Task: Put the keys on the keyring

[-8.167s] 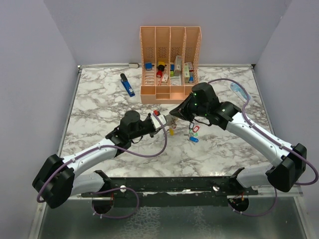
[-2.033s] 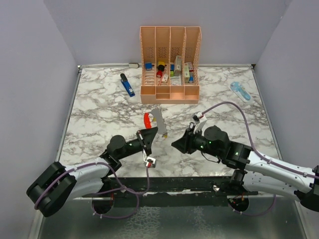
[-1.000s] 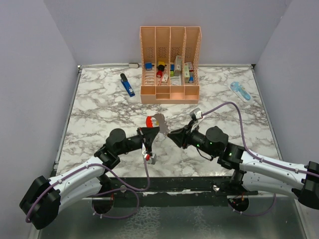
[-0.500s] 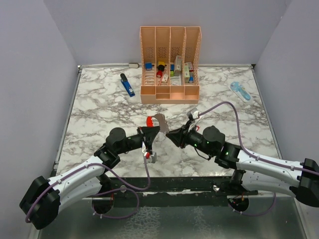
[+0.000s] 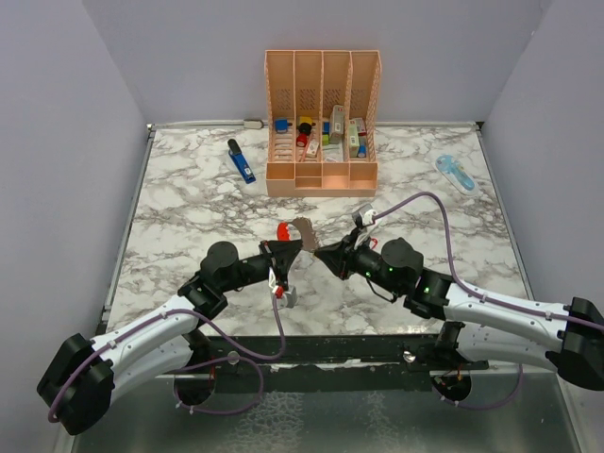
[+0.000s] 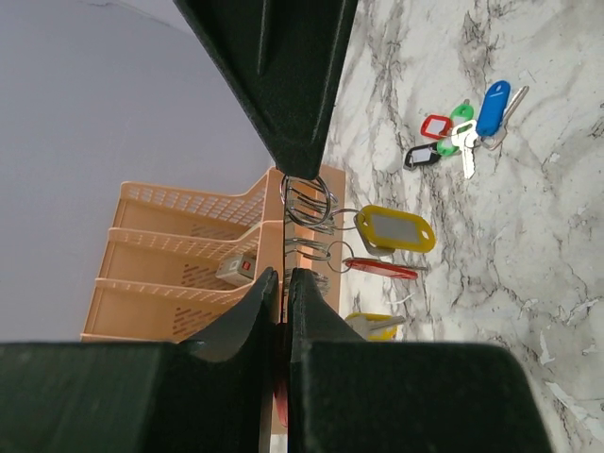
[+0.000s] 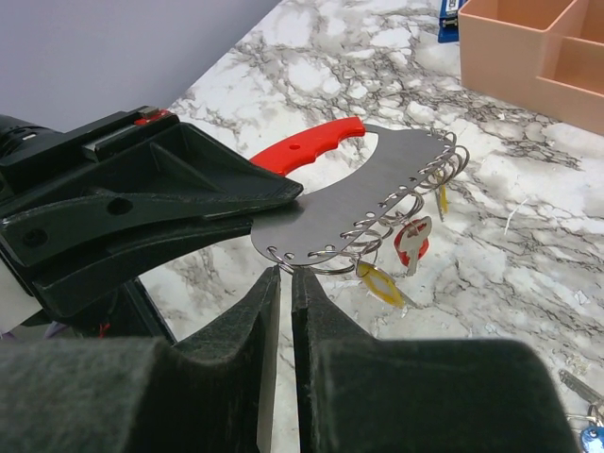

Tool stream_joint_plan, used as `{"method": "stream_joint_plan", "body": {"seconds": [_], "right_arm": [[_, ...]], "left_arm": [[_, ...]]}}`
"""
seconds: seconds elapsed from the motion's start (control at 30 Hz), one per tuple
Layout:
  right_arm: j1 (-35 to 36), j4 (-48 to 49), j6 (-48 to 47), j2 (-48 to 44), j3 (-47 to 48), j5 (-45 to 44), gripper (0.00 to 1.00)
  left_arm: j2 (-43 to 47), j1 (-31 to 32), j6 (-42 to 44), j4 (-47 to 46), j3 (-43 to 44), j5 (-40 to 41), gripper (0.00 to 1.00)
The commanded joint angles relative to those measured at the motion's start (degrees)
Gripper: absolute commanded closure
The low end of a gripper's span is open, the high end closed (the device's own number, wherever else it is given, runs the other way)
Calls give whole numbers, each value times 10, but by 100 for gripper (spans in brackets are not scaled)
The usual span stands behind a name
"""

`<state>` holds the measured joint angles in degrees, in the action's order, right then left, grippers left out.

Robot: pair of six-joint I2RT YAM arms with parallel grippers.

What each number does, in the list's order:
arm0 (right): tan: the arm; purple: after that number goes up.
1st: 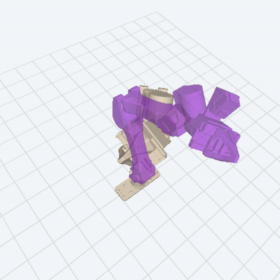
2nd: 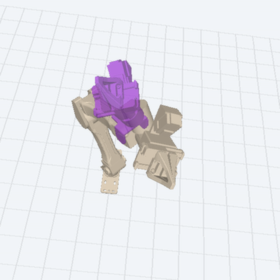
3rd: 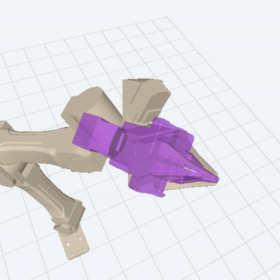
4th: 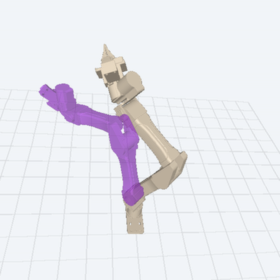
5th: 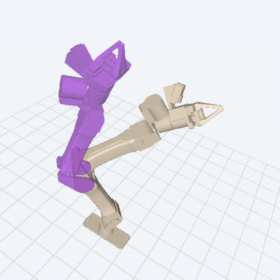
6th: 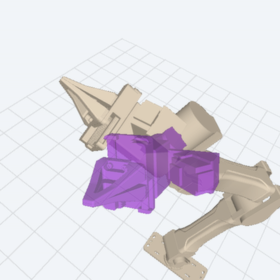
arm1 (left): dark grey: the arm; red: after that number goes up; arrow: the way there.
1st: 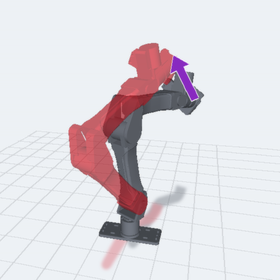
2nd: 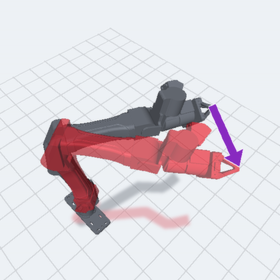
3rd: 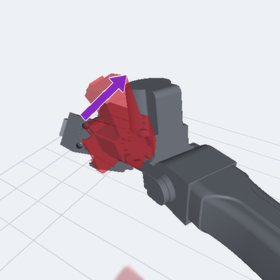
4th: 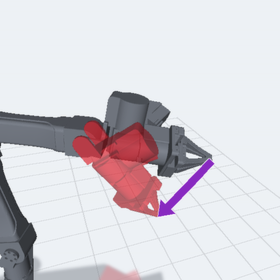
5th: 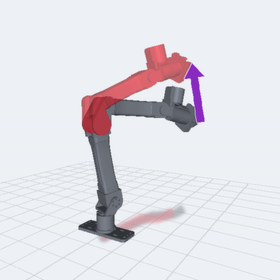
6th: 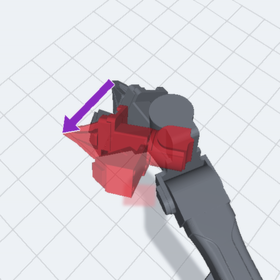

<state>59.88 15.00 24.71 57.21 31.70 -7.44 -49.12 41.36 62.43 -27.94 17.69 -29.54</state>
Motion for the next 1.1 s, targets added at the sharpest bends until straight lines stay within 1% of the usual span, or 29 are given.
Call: {"method": "stream_joint_plan", "body": {"seconds": [0.0,0.3,0.47,0.7,0.8,0.93,1.03,1.07], "right_arm": [[1,31,-9,6,-9,10,91],[1,41,-3,-1,-15,19,99],[1,35,7,-19,-24,25,99],[1,14,21,-56,-39,25,99],[1,3,27,-63,-42,23,99],[1,16,34,-67,-50,22,99],[1,12,39,-68,-53,7,99],[2,7,42,-70,-54,-1,92]], "left_arm": [[6,5,-18,-21,28,-20,100],[-6,6,-36,-21,34,-8,100],[-18,5,-55,-21,38,7,100],[-30,6,-68,-14,35,7,100],[-34,5,-78,-18,36,3,100],[-39,6,-86,-19,39,-3,100],[-43,6,-108,-30,41,2,100],[-43,6,-114,-32,42,6,100]]}}
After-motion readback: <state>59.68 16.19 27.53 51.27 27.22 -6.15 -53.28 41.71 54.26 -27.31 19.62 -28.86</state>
